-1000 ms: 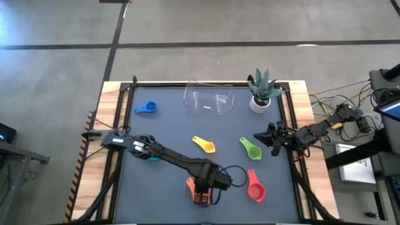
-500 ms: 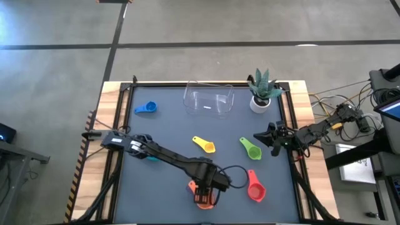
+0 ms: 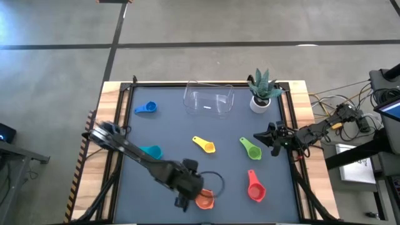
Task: Nest measuring cups in basket
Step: Move the stacked measuring cups to the center of the table
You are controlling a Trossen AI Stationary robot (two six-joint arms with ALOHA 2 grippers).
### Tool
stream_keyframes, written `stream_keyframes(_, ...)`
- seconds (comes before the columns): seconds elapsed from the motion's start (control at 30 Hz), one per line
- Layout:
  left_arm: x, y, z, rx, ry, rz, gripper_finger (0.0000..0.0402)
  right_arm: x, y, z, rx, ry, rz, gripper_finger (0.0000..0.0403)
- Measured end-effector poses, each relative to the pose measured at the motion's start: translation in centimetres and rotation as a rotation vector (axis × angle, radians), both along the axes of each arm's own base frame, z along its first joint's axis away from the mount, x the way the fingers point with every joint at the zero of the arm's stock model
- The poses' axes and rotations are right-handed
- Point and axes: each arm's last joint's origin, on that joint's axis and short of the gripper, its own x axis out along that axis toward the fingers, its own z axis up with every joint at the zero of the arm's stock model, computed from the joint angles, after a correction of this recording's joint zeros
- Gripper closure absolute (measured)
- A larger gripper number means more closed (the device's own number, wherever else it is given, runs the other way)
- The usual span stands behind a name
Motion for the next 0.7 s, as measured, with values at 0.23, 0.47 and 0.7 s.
stream_keyframes(0.23,-3.5,1.0,-1.6,-0.108,-0.265,-0.102,0.0191,0.0,0.0,0.0,0.000,0.000,0.000,0.0394)
stream_keyframes(0.47,-3.8,1.1,-3.2,-0.041,-0.211,-0.195,0.0191,0.0,0.0,0.0,0.000,0.000,0.000,0.0394)
stream_keyframes(0.7,-3.0,1.4,-4.5,0.028,-0.157,-0.240,0.0184,0.0,0.0,0.0,-0.001,0.002,0.000,0.0394)
